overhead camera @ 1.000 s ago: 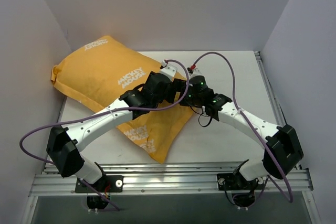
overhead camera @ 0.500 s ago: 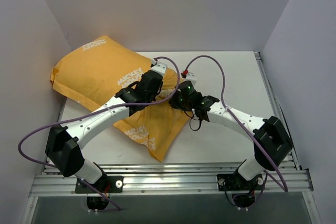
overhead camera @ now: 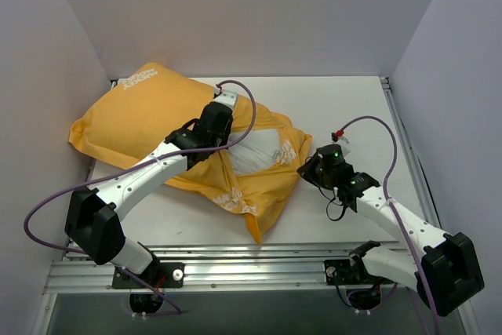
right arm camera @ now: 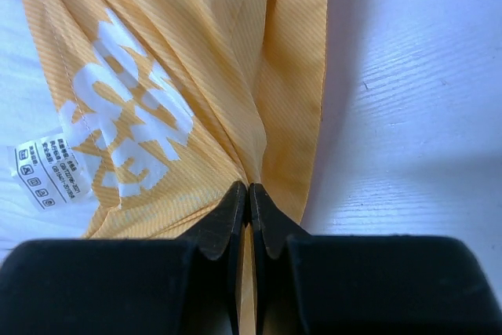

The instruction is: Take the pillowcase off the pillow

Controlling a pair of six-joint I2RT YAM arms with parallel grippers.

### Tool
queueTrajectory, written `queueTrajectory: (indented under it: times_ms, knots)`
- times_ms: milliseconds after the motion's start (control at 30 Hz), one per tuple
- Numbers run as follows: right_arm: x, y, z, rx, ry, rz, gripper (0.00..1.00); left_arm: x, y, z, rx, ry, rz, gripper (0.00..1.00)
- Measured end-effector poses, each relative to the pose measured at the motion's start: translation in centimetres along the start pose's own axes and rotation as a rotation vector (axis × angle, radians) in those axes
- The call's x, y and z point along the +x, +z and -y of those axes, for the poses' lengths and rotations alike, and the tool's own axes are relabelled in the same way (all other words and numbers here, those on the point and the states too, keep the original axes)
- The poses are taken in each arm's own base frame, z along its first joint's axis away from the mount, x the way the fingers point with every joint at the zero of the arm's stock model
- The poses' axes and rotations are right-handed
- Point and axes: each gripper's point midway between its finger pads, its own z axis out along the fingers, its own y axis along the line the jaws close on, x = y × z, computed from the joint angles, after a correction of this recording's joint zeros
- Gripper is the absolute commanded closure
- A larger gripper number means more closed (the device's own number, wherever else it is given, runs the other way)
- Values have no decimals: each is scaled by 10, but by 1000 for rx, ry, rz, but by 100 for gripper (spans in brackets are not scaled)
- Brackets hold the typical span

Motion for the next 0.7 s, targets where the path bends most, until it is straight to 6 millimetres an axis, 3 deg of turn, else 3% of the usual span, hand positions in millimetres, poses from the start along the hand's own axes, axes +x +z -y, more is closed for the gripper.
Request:
queueTrajectory:
  times_ms: [100,167,200,233,433,567,633,700]
  knots:
    - [-1,-4,-2,2,-13,-15,100,5,1,3,14,-20,-11,98]
    - [-6,-8,-10,7,-56,-28,92,6,2,4,16,-32,-10,98]
    - [-8,-10,-14,12,-82,-35,86,7,2,4,17,-40,-9,98]
    - [-13,-13,-21,18,-112,-39,71,7,2,3,16,-45,-8,98]
    - [-66,-24,-93,-23,-247,49,35,13,-3,4,20,-73,-5,98]
    - [-86,-13,-133,-40,-299,90,30,16,-3,8,24,-84,-2,98]
    - [-88,2,-140,-20,-321,88,29,18,-3,9,23,-88,-2,98]
    - [-83,22,-136,25,-340,69,29,19,-4,9,19,-98,1,98]
